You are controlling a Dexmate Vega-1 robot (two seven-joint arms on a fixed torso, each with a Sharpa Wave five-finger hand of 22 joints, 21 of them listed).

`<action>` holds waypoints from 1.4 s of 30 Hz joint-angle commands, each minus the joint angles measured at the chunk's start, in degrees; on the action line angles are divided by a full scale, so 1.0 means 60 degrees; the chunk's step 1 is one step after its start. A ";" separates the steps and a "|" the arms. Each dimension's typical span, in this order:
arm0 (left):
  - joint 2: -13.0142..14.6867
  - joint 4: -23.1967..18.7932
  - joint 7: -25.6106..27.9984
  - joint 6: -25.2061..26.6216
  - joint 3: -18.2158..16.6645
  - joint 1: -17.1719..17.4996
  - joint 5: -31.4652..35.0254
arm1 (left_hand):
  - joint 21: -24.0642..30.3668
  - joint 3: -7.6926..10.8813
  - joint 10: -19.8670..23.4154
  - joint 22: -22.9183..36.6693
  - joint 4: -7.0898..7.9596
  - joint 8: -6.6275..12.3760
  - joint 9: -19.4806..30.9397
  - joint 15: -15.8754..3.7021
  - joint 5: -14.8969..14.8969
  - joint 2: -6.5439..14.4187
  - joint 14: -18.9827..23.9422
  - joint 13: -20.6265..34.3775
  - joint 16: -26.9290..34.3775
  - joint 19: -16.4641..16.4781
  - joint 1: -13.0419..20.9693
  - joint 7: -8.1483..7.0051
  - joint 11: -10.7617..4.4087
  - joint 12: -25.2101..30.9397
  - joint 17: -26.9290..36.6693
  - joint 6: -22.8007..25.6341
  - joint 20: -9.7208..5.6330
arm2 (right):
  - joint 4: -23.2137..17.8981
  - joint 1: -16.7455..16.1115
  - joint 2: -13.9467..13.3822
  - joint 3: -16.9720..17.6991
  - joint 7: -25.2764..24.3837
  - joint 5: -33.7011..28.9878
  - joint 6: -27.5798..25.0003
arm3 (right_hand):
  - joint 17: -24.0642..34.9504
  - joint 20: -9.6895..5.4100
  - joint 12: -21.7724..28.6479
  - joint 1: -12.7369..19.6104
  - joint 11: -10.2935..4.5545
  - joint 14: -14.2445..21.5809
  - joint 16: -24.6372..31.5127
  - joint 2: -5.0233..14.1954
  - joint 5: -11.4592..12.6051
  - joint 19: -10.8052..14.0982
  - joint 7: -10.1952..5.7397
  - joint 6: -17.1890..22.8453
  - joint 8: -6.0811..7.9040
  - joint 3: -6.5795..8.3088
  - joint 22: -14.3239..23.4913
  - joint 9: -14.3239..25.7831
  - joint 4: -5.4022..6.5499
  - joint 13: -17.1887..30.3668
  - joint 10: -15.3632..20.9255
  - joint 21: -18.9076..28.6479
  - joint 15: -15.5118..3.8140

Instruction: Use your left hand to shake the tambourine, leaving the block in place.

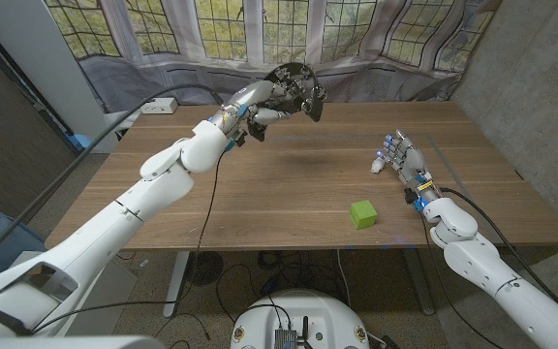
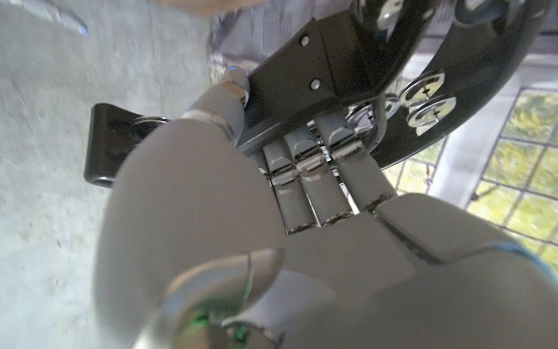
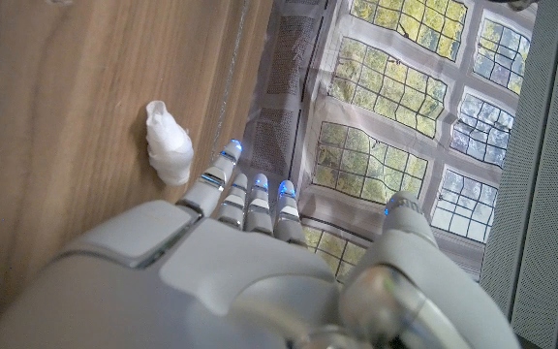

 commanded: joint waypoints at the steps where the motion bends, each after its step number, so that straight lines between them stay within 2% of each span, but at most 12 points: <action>1: -0.0718 0.0923 0.2191 -0.3409 -0.1627 0.1654 -0.4122 | 0.0088 0.0062 0.0371 0.0055 -0.0001 0.0091 0.0035 -0.0761 0.0067 0.0681 0.0919 0.0771 0.0203 0.0108 0.0259 0.0202 -0.0210 0.0141 0.0122 0.0385 -0.0074 | 0.0030 0.0001 0.0013 -0.0027 0.0061 0.0066 -0.0035 | 0.0035 -0.0012 -0.0008 0.0083 0.0034 0.0034 -0.0032 0.0027 0.0022 0.0101 0.0073 0.0052 0.0012 0.0048 0.0032 0.0026 -0.0028 0.0012 0.0046 -0.0039 0.0045; 6: -0.1111 0.1510 0.1423 -0.4652 -0.2066 0.2035 -0.6229 | 0.0134 0.0049 0.0421 0.0060 0.0008 0.0094 0.0035 -0.0754 0.0070 0.0687 0.0994 0.0818 0.0264 0.0137 0.0245 0.0190 -0.0203 0.0161 0.0166 0.0403 -0.0097 | 0.0124 0.0104 0.0033 -0.0087 0.0123 0.0040 -0.0067 | 0.0034 -0.0011 -0.0009 0.0086 0.0036 0.0041 -0.0031 0.0024 0.0022 0.0102 0.0065 0.0051 0.0011 0.0049 0.0032 0.0026 -0.0031 0.0013 0.0045 -0.0040 0.0041; 11: -0.1722 0.1971 0.1082 -0.5417 -0.2498 0.2417 -0.7801 | 0.0163 0.0036 0.0433 0.0063 0.0027 0.0105 0.0044 -0.0767 0.0070 0.0681 0.1004 0.0854 0.0279 0.0142 0.0207 0.0175 -0.0194 0.0166 0.0182 0.0428 -0.0107 | 0.0224 0.0218 0.0086 -0.0158 0.0179 0.0060 -0.0139 | 0.0035 -0.0007 -0.0008 0.0084 0.0034 0.0032 -0.0035 0.0021 0.0022 0.0102 0.0071 0.0051 0.0011 0.0048 0.0032 0.0026 -0.0030 0.0013 0.0047 -0.0041 0.0031; 20: -0.2802 0.2474 0.1426 -0.5769 -0.3367 0.3018 -0.9438 | 0.0198 0.0013 0.0434 0.0070 0.0013 0.0107 0.0061 -0.0807 0.0076 0.0686 0.1004 0.0931 0.0352 0.0087 0.0214 0.0155 -0.0215 0.0167 0.0282 0.0424 -0.0151 | 0.0360 0.0370 0.0117 -0.0225 0.0229 0.0067 -0.0237 | 0.0034 -0.0016 -0.0010 0.0087 0.0035 0.0032 -0.0037 0.0020 0.0022 0.0101 0.0083 0.0040 0.0007 0.0050 0.0032 0.0026 -0.0032 0.0013 0.0043 -0.0042 0.0053; 23: -0.3387 0.2584 0.1469 -0.5927 -0.3455 0.2936 -1.0188 | 0.0213 0.0006 0.0448 0.0072 0.0014 0.0108 0.0062 -0.0808 0.0078 0.0691 0.0990 0.0955 0.0367 0.0081 0.0211 0.0147 -0.0233 0.0174 0.0310 0.0427 -0.0160 | 0.0408 0.0413 0.0146 -0.0228 0.0229 0.0094 -0.0256 | 0.0035 -0.0013 -0.0012 0.0088 0.0031 0.0032 -0.0038 0.0025 0.0022 0.0106 0.0087 0.0039 0.0007 0.0052 0.0032 0.0026 -0.0031 0.0013 0.0038 -0.0041 0.0048; 29: -0.3997 0.2785 0.0914 -0.5675 -0.3391 0.2666 -1.1780 | 0.0225 0.0004 0.0424 0.0075 0.0031 0.0089 0.0073 -0.0802 0.0087 0.0701 0.0916 0.1020 0.0357 -0.0010 0.0176 0.0145 -0.0245 0.0165 0.0341 0.0368 -0.0152 | 0.0542 0.0524 0.0199 -0.0287 0.0307 0.0087 -0.0259 | 0.0036 -0.0012 -0.0012 0.0088 0.0037 0.0028 -0.0040 0.0027 0.0023 0.0102 0.0082 0.0042 0.0008 0.0055 0.0032 0.0026 -0.0030 0.0013 0.0036 -0.0043 0.0046; 32: -0.4105 0.2985 0.0366 -0.5482 -0.3381 0.2545 -1.2485 | 0.0204 0.0001 0.0389 0.0073 0.0054 0.0089 0.0080 -0.0760 0.0091 0.0710 0.0878 0.1060 0.0352 -0.0137 0.0136 0.0143 -0.0226 0.0148 0.0356 0.0357 -0.0098 | 0.0562 0.0540 0.0215 -0.0293 0.0290 0.0093 -0.0273 | 0.0037 -0.0017 -0.0013 0.0085 0.0043 0.0028 -0.0040 0.0028 0.0022 0.0100 0.0092 0.0034 0.0005 0.0054 0.0032 0.0026 -0.0028 0.0013 0.0034 -0.0044 0.0039; 35: -0.4152 0.3035 0.0582 -0.5274 -0.3391 0.2529 -1.2465 | 0.0207 0.0014 0.0363 0.0070 0.0057 0.0081 0.0090 -0.0757 0.0097 0.0717 0.0814 0.1096 0.0325 -0.0195 0.0123 0.0140 -0.0241 0.0133 0.0357 0.0319 -0.0076 | 0.0573 0.0542 0.0203 -0.0297 0.0264 0.0052 -0.0263 | 0.0035 -0.0015 -0.0013 0.0093 0.0032 0.0023 -0.0043 0.0029 0.0023 0.0103 0.0091 0.0040 0.0008 0.0058 0.0032 0.0026 -0.0032 0.0014 0.0034 -0.0044 0.0046; 40: -0.4227 0.3165 0.1108 -0.5389 -0.3346 0.2408 -1.1638 | 0.0234 0.0041 0.0353 0.0068 0.0045 0.0079 0.0089 -0.0786 0.0106 0.0732 0.0808 0.1130 0.0323 -0.0190 0.0135 0.0150 -0.0250 0.0124 0.0360 0.0310 -0.0090 | 0.0519 0.0497 0.0190 -0.0256 0.0179 0.0094 -0.0315 | 0.0034 -0.0016 -0.0012 0.0098 0.0033 0.0027 -0.0044 0.0025 0.0023 0.0101 0.0091 0.0048 0.0011 0.0060 0.0032 0.0026 -0.0036 0.0014 0.0037 -0.0045 0.0043; 42: -0.4417 0.2967 0.2097 -0.5364 -0.3296 0.2422 -1.0679 | 0.0251 0.0053 0.0371 0.0067 0.0032 0.0082 0.0085 -0.0797 0.0111 0.0729 0.0833 0.1147 0.0332 -0.0179 0.0145 0.0176 -0.0214 0.0130 0.0359 0.0319 -0.0085 | 0.0531 0.0494 0.0184 -0.0256 0.0164 0.0064 -0.0296 | 0.0034 -0.0011 -0.0011 0.0099 0.0038 0.0026 -0.0044 0.0025 0.0023 0.0100 0.0090 0.0047 0.0011 0.0060 0.0032 0.0026 -0.0036 0.0014 0.0039 -0.0046 0.0042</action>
